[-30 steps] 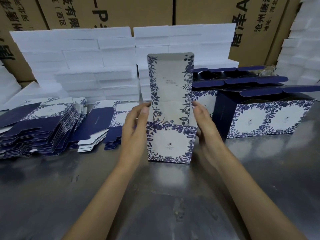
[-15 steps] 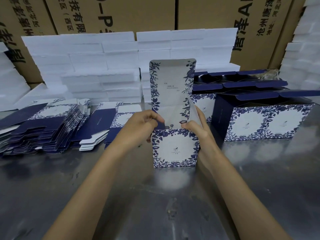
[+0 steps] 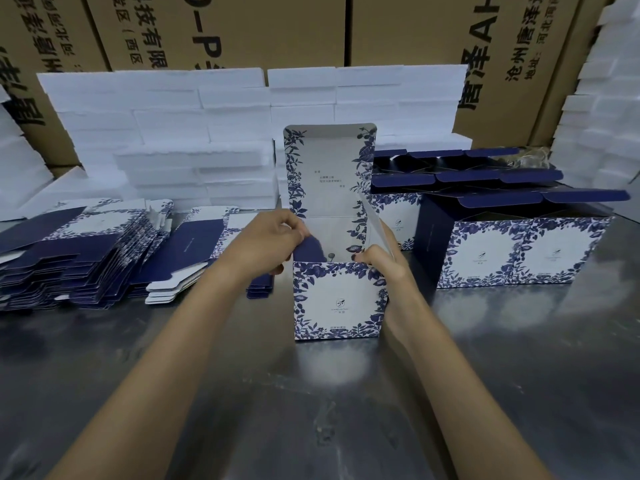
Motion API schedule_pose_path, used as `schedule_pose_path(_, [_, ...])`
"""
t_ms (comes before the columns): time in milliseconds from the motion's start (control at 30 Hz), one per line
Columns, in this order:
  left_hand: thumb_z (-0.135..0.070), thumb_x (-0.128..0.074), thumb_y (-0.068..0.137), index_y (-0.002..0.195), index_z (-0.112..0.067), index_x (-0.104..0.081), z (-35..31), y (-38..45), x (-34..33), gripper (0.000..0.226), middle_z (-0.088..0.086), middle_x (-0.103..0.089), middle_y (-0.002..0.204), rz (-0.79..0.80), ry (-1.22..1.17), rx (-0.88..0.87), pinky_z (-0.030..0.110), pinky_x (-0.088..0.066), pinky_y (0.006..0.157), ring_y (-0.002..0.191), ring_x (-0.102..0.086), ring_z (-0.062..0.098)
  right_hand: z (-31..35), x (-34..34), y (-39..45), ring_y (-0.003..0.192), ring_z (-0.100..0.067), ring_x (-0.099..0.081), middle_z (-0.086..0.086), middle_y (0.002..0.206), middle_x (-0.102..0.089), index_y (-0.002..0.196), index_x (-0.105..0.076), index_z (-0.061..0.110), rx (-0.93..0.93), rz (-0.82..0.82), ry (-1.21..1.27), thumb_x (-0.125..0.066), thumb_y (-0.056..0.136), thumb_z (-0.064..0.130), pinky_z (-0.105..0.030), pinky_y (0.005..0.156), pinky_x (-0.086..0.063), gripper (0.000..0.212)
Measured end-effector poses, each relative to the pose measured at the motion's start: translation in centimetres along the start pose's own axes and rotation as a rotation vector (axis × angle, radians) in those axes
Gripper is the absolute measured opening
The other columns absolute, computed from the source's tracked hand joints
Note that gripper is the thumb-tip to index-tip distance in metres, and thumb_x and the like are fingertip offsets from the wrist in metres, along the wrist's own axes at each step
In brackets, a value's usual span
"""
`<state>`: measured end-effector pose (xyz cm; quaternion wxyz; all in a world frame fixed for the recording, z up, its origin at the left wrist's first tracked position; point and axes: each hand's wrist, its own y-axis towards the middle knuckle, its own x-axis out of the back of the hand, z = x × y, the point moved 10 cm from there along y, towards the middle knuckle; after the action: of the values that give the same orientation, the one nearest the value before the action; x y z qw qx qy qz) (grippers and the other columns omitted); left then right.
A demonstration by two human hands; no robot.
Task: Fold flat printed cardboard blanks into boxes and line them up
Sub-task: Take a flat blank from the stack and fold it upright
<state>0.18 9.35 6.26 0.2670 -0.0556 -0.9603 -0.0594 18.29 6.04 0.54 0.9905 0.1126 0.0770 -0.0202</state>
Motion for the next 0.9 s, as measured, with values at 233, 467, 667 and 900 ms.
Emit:
schedule_pose_path(233, [-0.017, -0.062, 0.096, 0.095, -0.018, -0.064, 0.7, 0.4, 0.6, 0.002, -0.001, -0.055, 0.055, -0.013, -0.061, -0.001, 0.023, -0.040, 0.042, 0.044, -0.043, 0.013, 0.2, -0.4, -0.1, 0.131, -0.012, -0.056, 0.001, 0.149, -0.055, 0.141, -0.055, 0.038, 0.007, 0.040, -0.002, -0.065, 0.063, 0.034, -0.033, 0.103, -0.049, 0.078])
schedule_pose_path(467, [-0.020, -0.061, 0.097, 0.093, -0.020, -0.070, 1.9, 0.2, 0.6, 0.010, 0.001, -0.055, 0.061, -0.115, -0.247, -0.044, 0.024, -0.039, 0.042, 0.043, -0.043, 0.014, 0.4, -0.5, -0.1, 0.133, -0.010, -0.055, 0.009, 0.148, -0.057, 0.145, -0.051, 0.042, -0.011, 0.079, 0.029, -0.076, 0.064, 0.043, -0.042, 0.112, -0.042, 0.084])
schedule_pose_path(667, [-0.029, -0.062, 0.096, 0.096, -0.024, -0.070, 3.8, -0.8, 0.3, 0.009, -0.006, -0.072, 0.101, -0.264, -0.516, -0.085, 0.014, -0.050, 0.060, 0.078, -0.066, 0.004, 0.0, -1.4, -0.5, 0.139, -0.030, -0.051, 0.003, 0.143, -0.062, 0.140, -0.059, 0.037, -0.137, 0.186, 0.227, -0.077, 0.073, 0.065, -0.049, 0.111, -0.046, 0.075])
schedule_pose_path(900, [-0.030, -0.061, 0.097, 0.092, -0.032, -0.068, 4.3, -1.2, -0.9, 0.009, -0.010, -0.069, 0.094, -0.192, -0.693, -0.107, 0.024, -0.048, 0.073, 0.085, -0.066, 0.006, 1.6, 2.7, 0.4, 0.064, -0.015, -0.050, -0.004, 0.063, -0.053, 0.058, -0.055, 0.013, 0.024, -0.041, -0.200, -0.070, 0.078, 0.069, -0.020, 0.069, -0.041, 0.062])
